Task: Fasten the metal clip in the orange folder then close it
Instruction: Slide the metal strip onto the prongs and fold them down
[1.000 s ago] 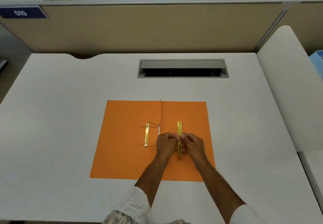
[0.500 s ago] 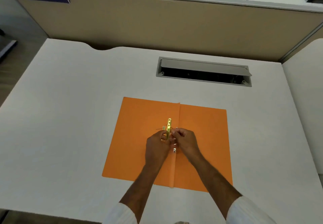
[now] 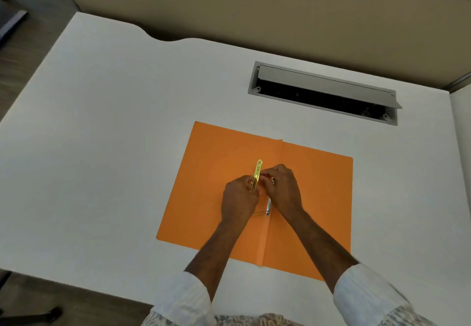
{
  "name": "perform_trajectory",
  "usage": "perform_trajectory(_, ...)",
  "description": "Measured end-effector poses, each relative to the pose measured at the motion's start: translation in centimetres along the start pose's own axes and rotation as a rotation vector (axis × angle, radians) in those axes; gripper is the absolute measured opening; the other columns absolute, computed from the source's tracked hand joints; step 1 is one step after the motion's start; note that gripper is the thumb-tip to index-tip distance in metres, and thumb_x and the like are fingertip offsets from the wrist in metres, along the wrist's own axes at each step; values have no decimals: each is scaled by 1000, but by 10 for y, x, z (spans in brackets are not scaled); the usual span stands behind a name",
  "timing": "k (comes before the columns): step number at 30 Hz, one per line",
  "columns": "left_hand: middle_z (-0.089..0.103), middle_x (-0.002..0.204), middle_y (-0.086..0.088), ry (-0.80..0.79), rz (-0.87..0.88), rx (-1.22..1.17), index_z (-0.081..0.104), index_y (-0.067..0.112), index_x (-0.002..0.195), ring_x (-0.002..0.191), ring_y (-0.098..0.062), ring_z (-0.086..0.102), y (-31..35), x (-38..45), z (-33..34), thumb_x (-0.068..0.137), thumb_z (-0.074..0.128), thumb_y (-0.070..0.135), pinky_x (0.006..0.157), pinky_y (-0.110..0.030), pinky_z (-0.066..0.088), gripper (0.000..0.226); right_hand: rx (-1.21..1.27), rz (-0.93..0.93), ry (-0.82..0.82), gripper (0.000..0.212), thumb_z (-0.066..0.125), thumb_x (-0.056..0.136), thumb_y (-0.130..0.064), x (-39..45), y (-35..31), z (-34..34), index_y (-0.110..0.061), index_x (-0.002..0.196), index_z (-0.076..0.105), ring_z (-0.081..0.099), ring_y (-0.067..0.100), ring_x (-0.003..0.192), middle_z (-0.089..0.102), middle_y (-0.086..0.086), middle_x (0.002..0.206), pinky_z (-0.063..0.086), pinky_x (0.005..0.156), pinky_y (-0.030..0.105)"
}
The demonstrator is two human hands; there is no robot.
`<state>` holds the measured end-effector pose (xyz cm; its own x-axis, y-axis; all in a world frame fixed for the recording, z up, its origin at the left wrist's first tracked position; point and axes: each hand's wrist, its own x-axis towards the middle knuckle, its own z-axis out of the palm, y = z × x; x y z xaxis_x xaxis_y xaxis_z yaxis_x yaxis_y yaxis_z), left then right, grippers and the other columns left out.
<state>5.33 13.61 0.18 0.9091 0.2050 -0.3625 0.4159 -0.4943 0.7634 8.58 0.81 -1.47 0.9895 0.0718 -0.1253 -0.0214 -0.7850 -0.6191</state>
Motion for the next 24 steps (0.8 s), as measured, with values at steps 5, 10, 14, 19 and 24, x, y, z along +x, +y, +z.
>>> perform_trajectory(5,77,92,-5,-16,18,17,75,20,106,86,-20,71,0,-6,1,81,73,14,78,-37,58,26,51,26,-3,18,62,92,-17,-1,0,-2,-17,104,75,56,23,86,66,6,90,44,72,33)
perform_trajectory(10,76,90,-4,-5,32,19,75,18,104,85,-22,70,2,-12,-1,82,70,13,77,-39,58,23,78,44,-3,18,62,92,-15,-3,2,-1,-17,105,75,57,25,87,67,6,90,43,71,31)
perform_trajectory(14,75,93,-4,21,43,3,74,18,110,84,-21,70,7,-14,-1,84,69,12,78,-38,58,26,94,52,-4,18,63,92,-15,-4,4,-1,-16,106,75,58,25,88,69,7,91,46,75,32)
perform_trajectory(19,75,90,-6,23,64,1,75,14,103,82,-22,70,8,-17,1,85,69,10,75,-36,57,20,86,38,-17,19,61,92,-12,-4,5,-1,-18,103,75,57,25,84,67,7,86,40,72,29)
perform_trajectory(24,75,92,-8,17,64,-4,75,14,109,84,-24,69,8,-17,1,83,70,9,76,-35,57,27,80,32,-16,20,60,93,-12,-4,5,-3,-17,105,75,57,24,85,66,8,87,42,72,31)
